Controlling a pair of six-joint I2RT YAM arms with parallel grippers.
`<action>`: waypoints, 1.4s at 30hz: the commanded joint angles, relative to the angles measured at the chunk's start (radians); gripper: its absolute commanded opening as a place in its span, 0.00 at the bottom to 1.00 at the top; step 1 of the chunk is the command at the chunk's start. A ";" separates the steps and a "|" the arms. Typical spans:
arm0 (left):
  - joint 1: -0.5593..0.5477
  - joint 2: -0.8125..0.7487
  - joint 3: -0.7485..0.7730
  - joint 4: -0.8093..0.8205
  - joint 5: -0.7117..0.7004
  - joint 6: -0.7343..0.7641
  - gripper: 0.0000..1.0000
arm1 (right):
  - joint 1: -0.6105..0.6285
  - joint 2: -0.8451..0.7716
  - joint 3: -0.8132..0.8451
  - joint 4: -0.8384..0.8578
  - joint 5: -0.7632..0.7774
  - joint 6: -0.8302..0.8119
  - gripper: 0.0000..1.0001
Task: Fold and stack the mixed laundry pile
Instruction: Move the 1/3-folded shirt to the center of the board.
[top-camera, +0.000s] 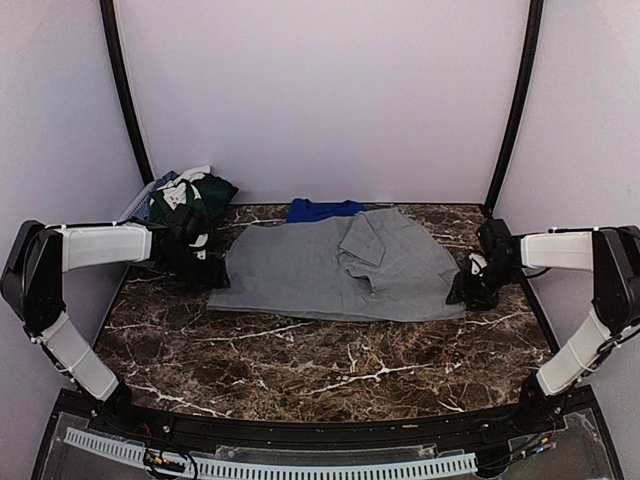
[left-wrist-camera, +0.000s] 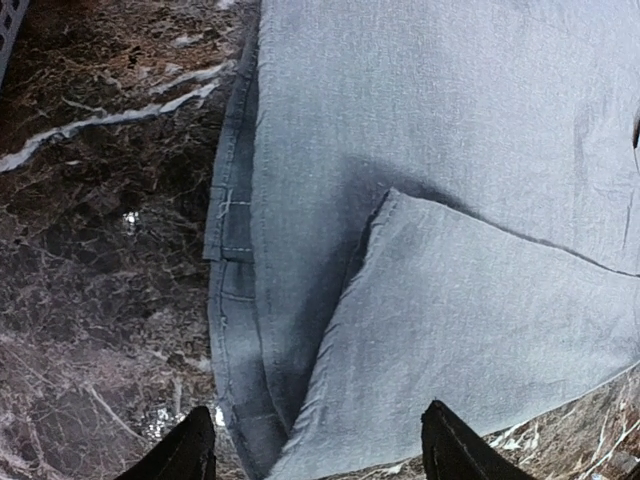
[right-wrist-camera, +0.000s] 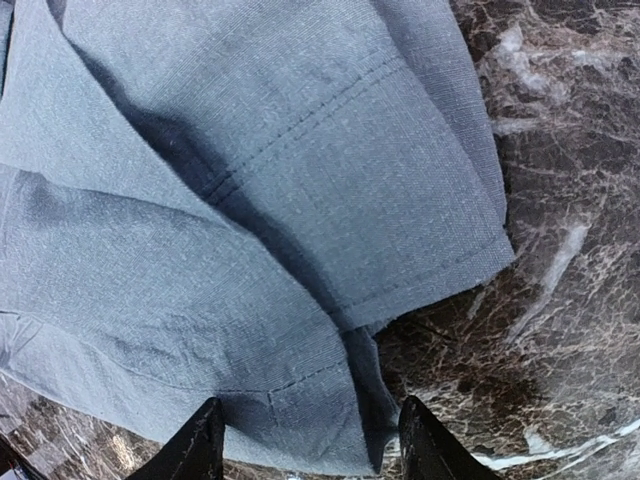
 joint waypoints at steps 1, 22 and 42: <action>0.005 0.028 -0.028 0.040 0.080 -0.010 0.67 | -0.003 0.006 -0.006 0.031 -0.014 -0.011 0.56; 0.005 -0.131 -0.198 0.032 0.145 -0.088 0.00 | -0.003 -0.037 -0.045 0.031 -0.025 0.010 0.00; -0.112 -0.132 -0.200 -0.238 -0.163 -0.183 0.00 | 0.012 -0.149 -0.074 -0.084 0.067 0.128 0.00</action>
